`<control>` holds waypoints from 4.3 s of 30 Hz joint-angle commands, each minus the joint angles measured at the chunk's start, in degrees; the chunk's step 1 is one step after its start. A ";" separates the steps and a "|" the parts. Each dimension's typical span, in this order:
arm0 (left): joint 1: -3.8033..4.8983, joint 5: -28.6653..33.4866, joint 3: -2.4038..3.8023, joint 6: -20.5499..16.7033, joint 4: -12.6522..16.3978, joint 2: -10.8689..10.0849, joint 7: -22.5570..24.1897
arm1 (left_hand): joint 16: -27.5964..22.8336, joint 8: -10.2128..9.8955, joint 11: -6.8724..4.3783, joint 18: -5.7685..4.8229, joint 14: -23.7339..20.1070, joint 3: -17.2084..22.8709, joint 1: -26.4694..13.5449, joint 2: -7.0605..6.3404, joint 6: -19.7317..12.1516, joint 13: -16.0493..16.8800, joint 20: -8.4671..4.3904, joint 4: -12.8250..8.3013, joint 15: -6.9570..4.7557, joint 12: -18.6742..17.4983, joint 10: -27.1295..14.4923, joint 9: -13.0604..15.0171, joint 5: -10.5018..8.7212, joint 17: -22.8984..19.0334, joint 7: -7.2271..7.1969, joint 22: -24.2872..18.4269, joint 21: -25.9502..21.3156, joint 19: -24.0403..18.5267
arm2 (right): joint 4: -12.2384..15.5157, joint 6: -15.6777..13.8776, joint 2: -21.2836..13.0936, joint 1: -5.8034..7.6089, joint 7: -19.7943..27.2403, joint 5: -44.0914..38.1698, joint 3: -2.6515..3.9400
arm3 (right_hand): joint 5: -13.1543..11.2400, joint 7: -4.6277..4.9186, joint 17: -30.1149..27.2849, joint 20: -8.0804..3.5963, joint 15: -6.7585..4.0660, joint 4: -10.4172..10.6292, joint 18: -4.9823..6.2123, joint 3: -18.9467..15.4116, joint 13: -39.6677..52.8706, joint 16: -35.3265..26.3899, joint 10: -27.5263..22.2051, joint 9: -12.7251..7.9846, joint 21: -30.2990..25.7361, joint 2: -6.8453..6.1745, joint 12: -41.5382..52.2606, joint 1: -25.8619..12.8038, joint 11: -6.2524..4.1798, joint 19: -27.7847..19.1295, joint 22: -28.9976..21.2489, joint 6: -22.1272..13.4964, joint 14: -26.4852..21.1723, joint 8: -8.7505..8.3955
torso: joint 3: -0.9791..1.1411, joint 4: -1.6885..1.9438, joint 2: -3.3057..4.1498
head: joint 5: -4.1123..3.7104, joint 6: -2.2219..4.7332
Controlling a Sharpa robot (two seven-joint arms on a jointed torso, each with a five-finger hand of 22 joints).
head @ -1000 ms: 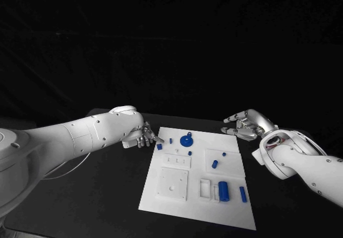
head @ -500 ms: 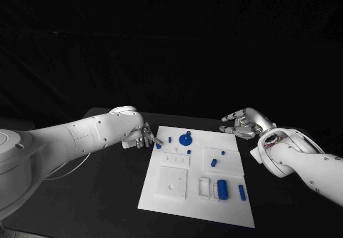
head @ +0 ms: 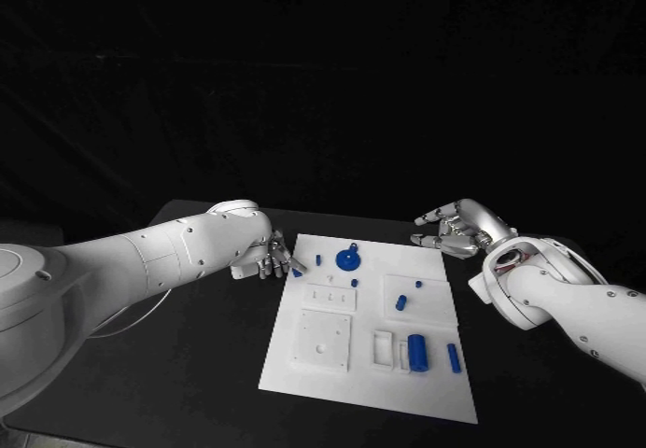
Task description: Assemble the parts on the task board
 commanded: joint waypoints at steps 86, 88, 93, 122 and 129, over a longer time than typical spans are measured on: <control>-2.08 17.60 0.04 -6.63 -0.28 -2.40 -0.32 | 10.55 1.18 -1.85 0.83 -0.66 8.47 12.18 10.46 3.57 -0.51 -1.57 -17.87 -1.57 3.69 2.80 5.58 5.79 -0.42 -1.19 7.48 5.23 -0.45 | 0.09 1.10 -0.24 -0.04 0.16 -0.49 0.08 | 0.42 -0.10 0.07 -0.01 0.10 0.24 0.94 1.17 0.15 -0.23 -0.07 -0.07 -0.25 0.33 -0.03 -0.82 -0.19 2.93 6.11 0.45 0.01 -0.25 | -0.05 0.08 -0.05 | -0.01 -0.39; -2.08 18.20 0.05 -7.05 -0.03 -2.66 -0.21 | 10.65 1.28 -1.92 0.89 -0.52 10.49 11.66 9.67 3.61 -0.41 -1.62 -17.88 -1.63 4.40 2.79 6.69 5.73 -0.40 -1.21 7.47 5.91 -0.64 | 0.08 1.10 -0.25 -0.04 0.16 -0.49 0.08 | 0.42 -0.10 0.07 -0.01 0.10 0.24 0.94 1.17 0.15 -0.23 -0.07 -0.07 -0.25 0.33 -0.03 -0.82 -0.19 2.93 6.11 0.45 0.01 -0.25 | -0.05 0.07 -0.05 | -0.03 -0.39; -2.07 20.13 0.06 -7.95 0.77 -3.51 -0.07 | 10.91 1.12 -2.10 0.96 -0.42 14.43 10.67 7.97 3.76 -0.32 -1.71 -17.20 -1.73 5.52 2.81 9.23 5.73 -0.35 -1.41 7.43 7.62 -1.23 | 0.07 1.10 -0.25 -0.06 0.18 -0.49 0.08 | 0.42 -0.10 0.07 -0.01 0.10 0.24 0.94 1.17 0.15 -0.23 -0.07 -0.07 -0.25 0.33 -0.03 -0.82 -0.19 2.93 6.11 0.45 0.01 -0.25 | -0.02 0.05 -0.03 | -0.06 -0.39; -1.71 15.59 0.33 -10.01 4.14 -6.23 -0.78 | 11.48 -0.06 -1.89 0.39 -0.25 3.02 0.55 -0.52 2.87 1.92 -1.57 -2.72 -1.60 6.36 2.20 7.02 0.43 -0.43 -1.48 6.39 6.79 -0.54 | -0.11 1.07 -0.30 -0.14 0.29 -0.39 0.08 | 0.47 -0.10 0.01 -0.02 0.10 0.49 0.94 0.93 0.12 -0.30 -0.09 -0.06 -0.25 0.26 -0.09 -0.96 -0.19 2.93 6.11 0.39 0.00 -0.25 | -0.05 0.02 0.04 | 0.02 -0.14; -1.18 12.80 0.34 -9.61 4.54 -6.21 -0.85 | 11.55 0.36 -1.58 0.48 -0.26 -0.37 0.40 -2.67 1.83 2.90 -1.42 2.56 -1.43 6.04 2.02 3.78 0.30 -0.47 -1.04 7.06 4.90 0.36 | -0.21 1.16 -0.25 -0.28 0.30 -0.36 0.08 | 0.47 -0.10 0.01 -0.02 0.10 0.49 0.94 0.93 0.12 -0.30 -0.09 -0.06 -0.25 0.26 -0.09 -0.96 -0.19 2.93 6.11 0.39 0.00 -0.25 | -0.01 0.01 0.00 | -0.02 -0.26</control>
